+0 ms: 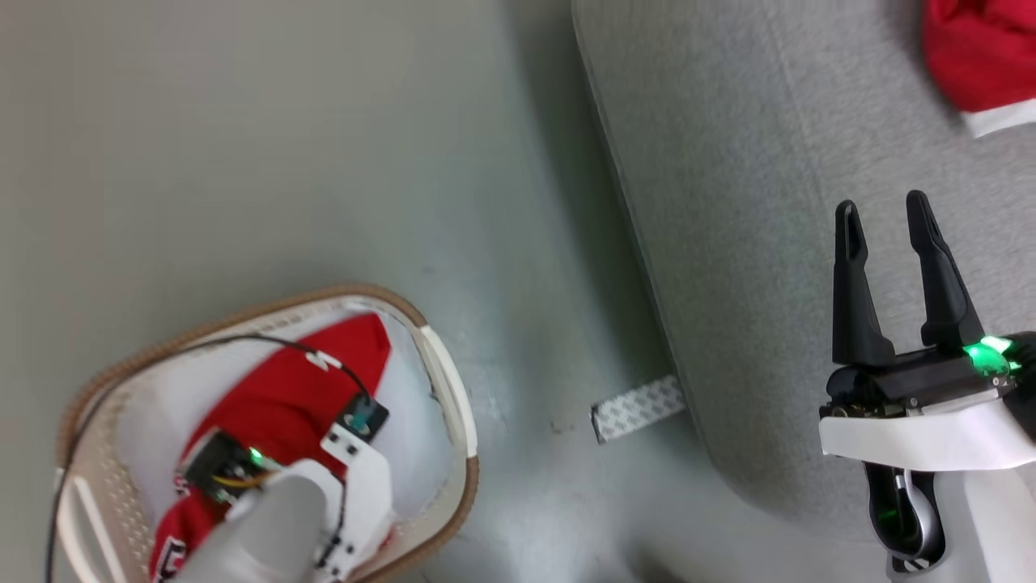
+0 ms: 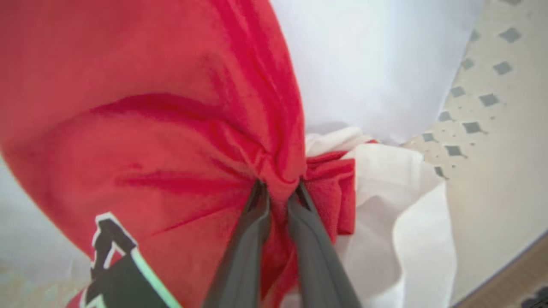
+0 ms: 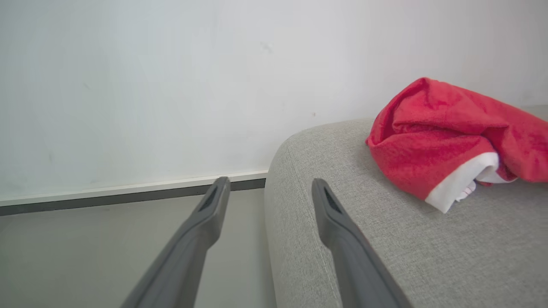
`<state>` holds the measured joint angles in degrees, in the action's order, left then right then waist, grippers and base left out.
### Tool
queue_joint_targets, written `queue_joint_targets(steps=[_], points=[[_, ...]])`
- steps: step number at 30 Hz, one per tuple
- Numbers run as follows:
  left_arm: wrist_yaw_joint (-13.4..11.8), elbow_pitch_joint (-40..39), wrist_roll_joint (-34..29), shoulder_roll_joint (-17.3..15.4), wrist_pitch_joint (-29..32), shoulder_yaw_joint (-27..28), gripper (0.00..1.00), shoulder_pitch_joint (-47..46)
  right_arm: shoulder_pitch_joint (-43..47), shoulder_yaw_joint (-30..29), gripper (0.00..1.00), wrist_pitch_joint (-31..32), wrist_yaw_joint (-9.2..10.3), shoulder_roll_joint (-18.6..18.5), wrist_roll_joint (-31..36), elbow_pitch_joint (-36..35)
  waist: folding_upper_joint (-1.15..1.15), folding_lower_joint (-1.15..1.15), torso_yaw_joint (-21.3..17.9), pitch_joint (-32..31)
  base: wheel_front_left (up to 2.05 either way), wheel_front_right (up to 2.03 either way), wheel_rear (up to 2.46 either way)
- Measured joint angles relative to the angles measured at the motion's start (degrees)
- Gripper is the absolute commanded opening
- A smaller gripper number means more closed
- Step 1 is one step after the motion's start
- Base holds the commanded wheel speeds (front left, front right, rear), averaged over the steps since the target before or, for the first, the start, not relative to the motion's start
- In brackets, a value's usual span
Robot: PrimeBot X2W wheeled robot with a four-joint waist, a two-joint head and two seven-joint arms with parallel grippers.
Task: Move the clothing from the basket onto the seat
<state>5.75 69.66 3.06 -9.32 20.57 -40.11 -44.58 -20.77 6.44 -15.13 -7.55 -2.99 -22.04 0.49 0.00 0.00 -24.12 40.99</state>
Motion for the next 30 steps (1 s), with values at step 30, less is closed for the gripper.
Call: queue_joint_targets(steps=[30], points=[[1.6, -10.6, 21.4, 6.1, -33.9, 2.1, 0.0, 16.5, 14.5, -1.1, 1.0, 0.0, 0.0, -4.5, 5.0, 4.6, 0.0, -0.02, 14.5, -36.7, 0.0, 0.0, 0.0]])
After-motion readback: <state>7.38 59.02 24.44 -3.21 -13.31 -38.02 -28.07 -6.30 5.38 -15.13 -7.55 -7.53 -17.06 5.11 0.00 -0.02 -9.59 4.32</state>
